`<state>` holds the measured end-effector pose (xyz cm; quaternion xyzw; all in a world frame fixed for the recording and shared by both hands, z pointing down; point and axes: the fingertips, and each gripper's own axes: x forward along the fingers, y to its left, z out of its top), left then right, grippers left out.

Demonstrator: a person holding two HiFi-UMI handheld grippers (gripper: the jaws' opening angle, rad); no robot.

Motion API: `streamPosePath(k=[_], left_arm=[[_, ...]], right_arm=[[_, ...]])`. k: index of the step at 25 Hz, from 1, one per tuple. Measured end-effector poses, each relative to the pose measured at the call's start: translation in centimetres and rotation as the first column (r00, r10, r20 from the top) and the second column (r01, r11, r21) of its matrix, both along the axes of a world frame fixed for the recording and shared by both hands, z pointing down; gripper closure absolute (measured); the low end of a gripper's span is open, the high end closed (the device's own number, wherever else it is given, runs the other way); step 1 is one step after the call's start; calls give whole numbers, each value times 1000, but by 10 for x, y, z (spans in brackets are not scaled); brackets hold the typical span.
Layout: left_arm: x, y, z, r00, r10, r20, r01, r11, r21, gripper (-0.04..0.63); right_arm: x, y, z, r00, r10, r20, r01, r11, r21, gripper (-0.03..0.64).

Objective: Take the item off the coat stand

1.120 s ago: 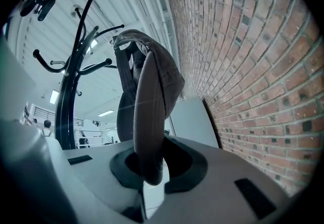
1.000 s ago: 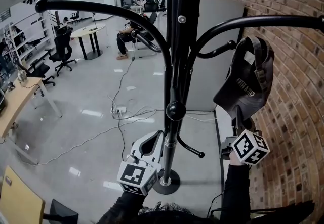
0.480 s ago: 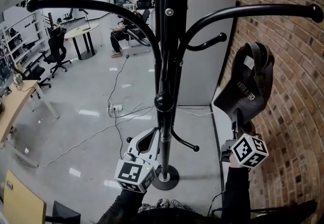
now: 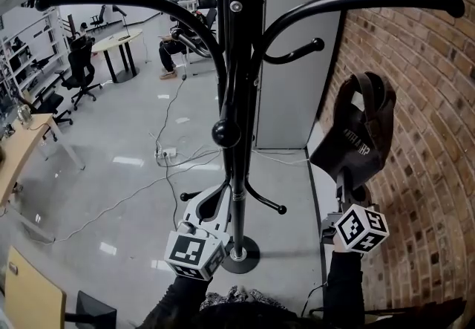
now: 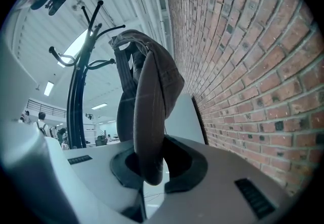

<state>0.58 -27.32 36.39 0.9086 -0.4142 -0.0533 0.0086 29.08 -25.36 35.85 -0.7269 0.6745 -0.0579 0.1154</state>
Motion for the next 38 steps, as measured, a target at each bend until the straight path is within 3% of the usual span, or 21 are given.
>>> streamPosePath(k=[20, 38], left_arm=[[10, 26, 10, 1000, 14, 2, -14, 1000, -15, 591], [19, 36, 16, 999, 34, 15, -34, 999, -16, 591]], right_arm=[[22, 70, 47, 998, 67, 7, -66, 996, -63, 580], [29, 82, 57, 996, 90, 19, -89, 993, -74, 580]])
